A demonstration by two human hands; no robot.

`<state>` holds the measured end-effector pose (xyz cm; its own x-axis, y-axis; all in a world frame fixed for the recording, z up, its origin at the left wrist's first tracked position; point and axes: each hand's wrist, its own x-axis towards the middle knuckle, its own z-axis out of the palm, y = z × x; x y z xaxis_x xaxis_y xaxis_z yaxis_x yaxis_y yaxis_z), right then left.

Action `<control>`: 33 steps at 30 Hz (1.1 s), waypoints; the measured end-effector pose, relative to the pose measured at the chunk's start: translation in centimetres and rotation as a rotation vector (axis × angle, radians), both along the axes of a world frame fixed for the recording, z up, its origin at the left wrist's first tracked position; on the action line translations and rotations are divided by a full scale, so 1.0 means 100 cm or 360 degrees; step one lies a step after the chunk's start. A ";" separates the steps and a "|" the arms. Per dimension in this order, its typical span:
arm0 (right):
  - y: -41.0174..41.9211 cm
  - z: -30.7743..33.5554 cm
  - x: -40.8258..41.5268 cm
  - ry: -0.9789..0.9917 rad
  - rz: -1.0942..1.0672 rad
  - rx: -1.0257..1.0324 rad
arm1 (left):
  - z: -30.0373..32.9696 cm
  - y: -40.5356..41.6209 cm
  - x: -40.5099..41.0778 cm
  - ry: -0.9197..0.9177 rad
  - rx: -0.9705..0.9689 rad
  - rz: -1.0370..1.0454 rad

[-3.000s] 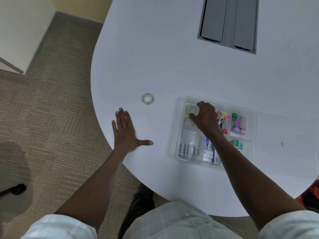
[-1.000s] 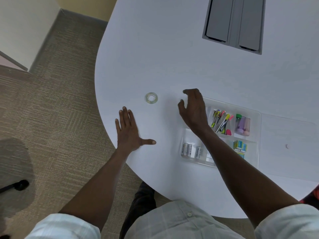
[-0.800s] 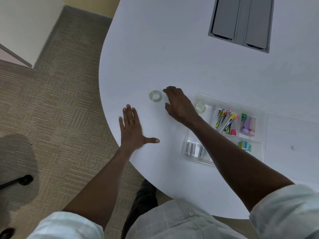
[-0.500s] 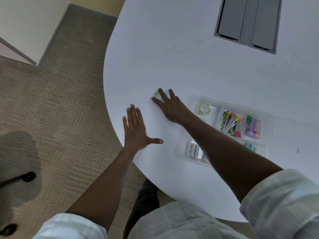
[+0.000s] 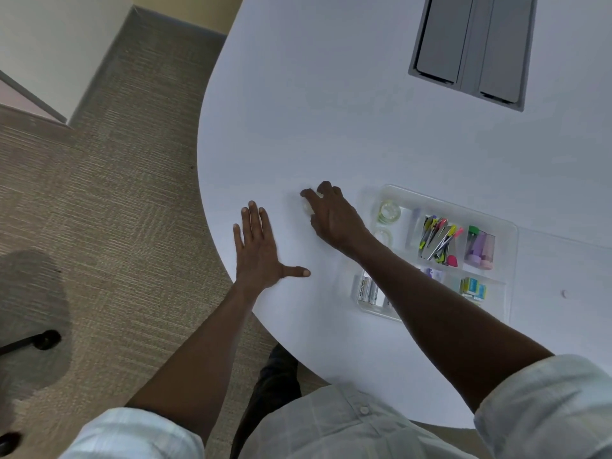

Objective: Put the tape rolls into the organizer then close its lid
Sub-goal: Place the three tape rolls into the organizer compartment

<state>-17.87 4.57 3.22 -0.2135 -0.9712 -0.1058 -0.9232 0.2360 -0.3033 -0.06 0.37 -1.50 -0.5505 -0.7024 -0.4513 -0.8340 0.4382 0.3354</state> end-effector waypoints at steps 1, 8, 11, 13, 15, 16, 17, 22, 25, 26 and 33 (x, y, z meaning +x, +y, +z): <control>0.002 0.004 -0.001 -0.0014 -0.0040 -0.0052 | 0.000 0.000 0.000 -0.0002 -0.0001 0.0000; 0.037 0.030 -0.017 -0.0242 -0.0513 -0.0415 | 0.001 0.000 0.000 0.0003 0.0024 0.0000; 0.063 0.039 -0.032 -0.0305 -0.0798 -0.0399 | 0.002 0.000 0.000 0.0003 0.0037 0.0001; 0.078 0.043 -0.046 -0.0275 -0.0950 -0.0263 | 0.002 0.000 0.000 -0.0013 0.0047 -0.0002; 0.092 0.044 -0.060 -0.0266 -0.1061 -0.0077 | 0.002 0.000 -0.001 -0.0027 0.0047 -0.0001; 0.097 0.044 -0.064 -0.0268 -0.1100 0.0006 | 0.002 -0.001 -0.001 -0.0033 0.0048 0.0001; 0.102 0.045 -0.068 -0.0268 -0.1136 0.0077 | 0.003 -0.001 -0.001 -0.0035 0.0050 0.0003; 0.104 0.045 -0.072 -0.0288 -0.1197 0.0300 | 0.004 0.000 -0.001 -0.0044 0.0054 0.0008; 0.095 0.047 -0.071 -0.0290 -0.1187 0.0340 | 0.004 0.000 -0.002 -0.0066 0.0041 -0.0007; 0.092 0.048 -0.069 -0.0287 -0.1185 0.0355 | 0.004 0.000 -0.002 -0.0067 0.0041 -0.0007; 0.080 0.044 -0.062 -0.0321 -0.1203 0.0484 | 0.004 0.001 -0.002 -0.0054 0.0043 -0.0006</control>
<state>-24.04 12.55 7.62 -0.7444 -0.4970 -0.4459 -0.4184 0.8677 -0.2685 -0.27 0.47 -1.08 -0.5370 -0.6877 -0.4886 -0.8436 0.4323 0.3186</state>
